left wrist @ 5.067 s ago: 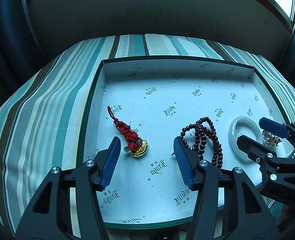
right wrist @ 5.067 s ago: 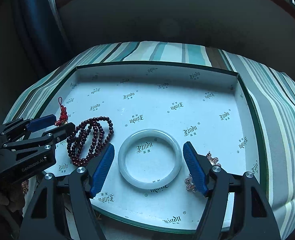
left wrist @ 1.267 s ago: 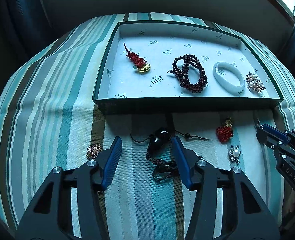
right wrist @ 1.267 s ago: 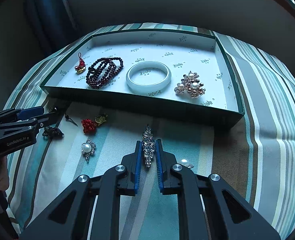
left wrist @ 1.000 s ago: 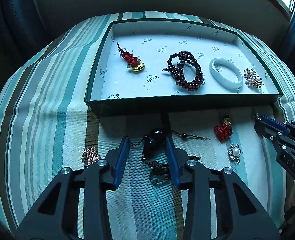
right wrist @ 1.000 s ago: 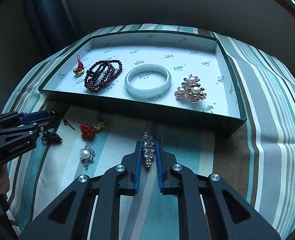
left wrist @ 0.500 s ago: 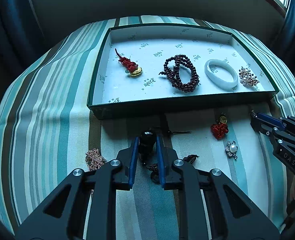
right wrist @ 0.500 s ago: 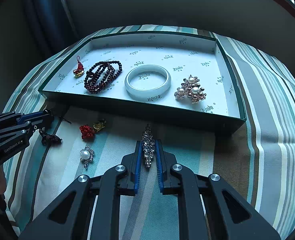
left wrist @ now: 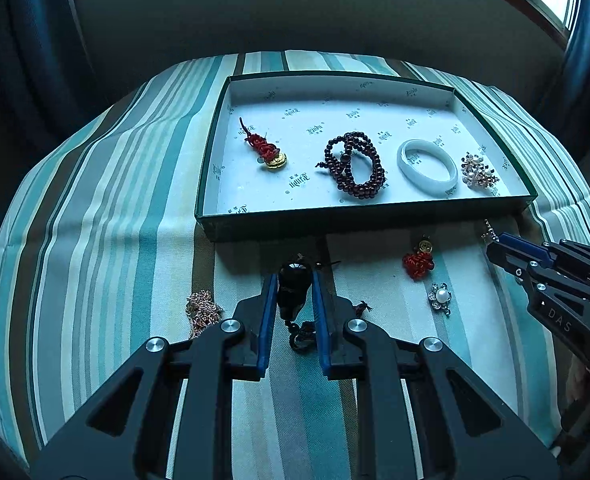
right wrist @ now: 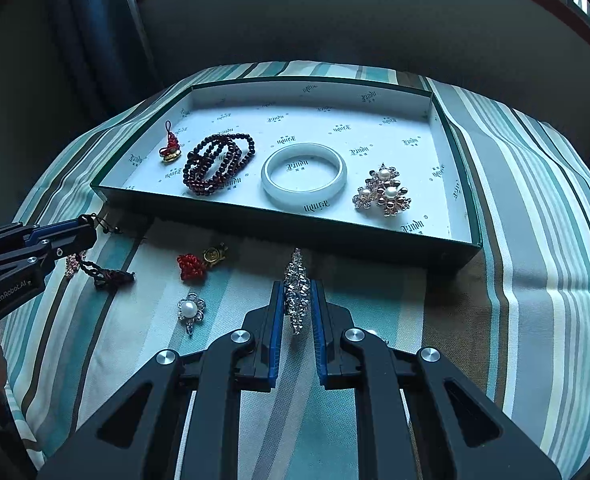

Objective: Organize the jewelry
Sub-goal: 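Carry both items into the box and open both tools to release them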

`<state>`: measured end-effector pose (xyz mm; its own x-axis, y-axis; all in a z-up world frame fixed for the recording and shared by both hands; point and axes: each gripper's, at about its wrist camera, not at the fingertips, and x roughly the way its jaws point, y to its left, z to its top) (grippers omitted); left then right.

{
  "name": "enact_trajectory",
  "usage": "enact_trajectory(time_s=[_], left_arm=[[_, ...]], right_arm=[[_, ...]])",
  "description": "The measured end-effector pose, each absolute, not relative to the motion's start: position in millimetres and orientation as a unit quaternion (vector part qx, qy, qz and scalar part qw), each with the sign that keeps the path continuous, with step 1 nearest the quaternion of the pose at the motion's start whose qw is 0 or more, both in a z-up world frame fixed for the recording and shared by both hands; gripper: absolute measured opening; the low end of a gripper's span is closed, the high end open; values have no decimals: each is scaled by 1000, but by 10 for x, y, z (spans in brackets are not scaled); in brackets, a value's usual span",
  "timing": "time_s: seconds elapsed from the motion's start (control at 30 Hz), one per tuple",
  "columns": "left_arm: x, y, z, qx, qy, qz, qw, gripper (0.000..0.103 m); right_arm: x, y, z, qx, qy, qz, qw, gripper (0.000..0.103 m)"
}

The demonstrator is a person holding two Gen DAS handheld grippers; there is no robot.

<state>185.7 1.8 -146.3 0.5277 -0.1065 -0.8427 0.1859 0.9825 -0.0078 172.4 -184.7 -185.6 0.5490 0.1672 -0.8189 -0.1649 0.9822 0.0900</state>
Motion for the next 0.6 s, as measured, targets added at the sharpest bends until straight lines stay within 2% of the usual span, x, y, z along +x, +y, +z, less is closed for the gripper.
enact_trajectory(time_s=[0.6], left_arm=[[1831, -125, -851, 30, 411, -111, 904, 18]], right_arm=[[1645, -1919, -1302, -3, 404, 93, 910, 14]])
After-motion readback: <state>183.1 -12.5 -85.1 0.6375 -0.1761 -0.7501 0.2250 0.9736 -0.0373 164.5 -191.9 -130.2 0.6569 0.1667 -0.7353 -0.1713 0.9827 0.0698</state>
